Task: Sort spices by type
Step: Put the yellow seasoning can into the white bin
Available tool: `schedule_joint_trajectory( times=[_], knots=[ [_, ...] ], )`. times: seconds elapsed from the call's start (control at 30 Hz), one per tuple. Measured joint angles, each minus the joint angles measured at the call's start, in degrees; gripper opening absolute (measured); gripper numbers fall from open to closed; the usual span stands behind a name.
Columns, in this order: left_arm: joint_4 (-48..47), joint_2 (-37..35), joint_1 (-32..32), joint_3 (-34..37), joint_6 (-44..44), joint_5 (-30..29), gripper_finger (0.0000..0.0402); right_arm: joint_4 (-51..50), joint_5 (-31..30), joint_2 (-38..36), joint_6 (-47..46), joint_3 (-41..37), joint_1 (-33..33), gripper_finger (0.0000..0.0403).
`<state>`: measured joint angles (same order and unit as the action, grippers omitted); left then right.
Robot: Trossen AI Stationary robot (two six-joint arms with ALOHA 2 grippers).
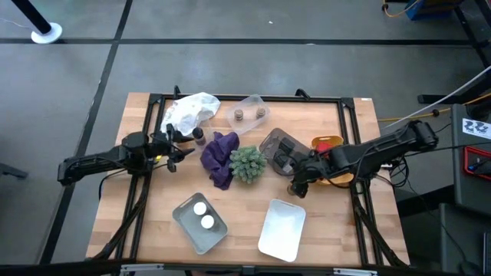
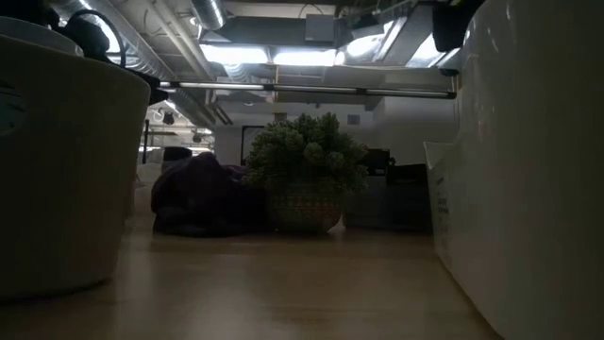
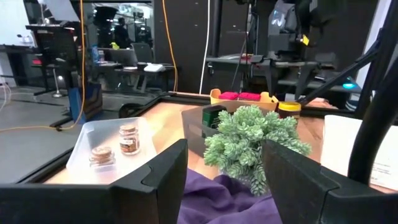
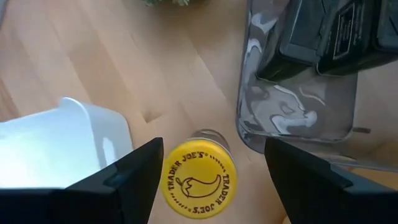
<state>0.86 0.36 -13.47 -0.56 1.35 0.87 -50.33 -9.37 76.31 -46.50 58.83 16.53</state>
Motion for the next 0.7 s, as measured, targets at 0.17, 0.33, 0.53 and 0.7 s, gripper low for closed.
schedule_joint_trajectory(
  times=[0.17, 0.33, 0.53, 0.7],
  knots=[
    [-0.07, -0.02, 0.0, 0.0, 0.16, 0.01, 0.0193, -2.43, -0.02, 1.62, -1.53, 0.0, 0.0, 0.028],
    [-0.14, -0.02, 0.0, -0.02, 0.83, -0.01, 0.0193, -2.82, 0.92, 2.32, -1.61, 0.07, 0.0, 0.028],
    [-0.18, 0.0, 0.0, -0.02, 1.25, -0.01, 0.0193, -2.2, 1.4, 2.32, -1.51, 0.07, 0.0, 0.028],
    [-0.2, -0.02, 0.0, -0.02, 1.27, -0.01, 0.0193, -2.08, 0.51, 2.32, -1.58, 0.07, 0.0, 0.028]
  ],
)
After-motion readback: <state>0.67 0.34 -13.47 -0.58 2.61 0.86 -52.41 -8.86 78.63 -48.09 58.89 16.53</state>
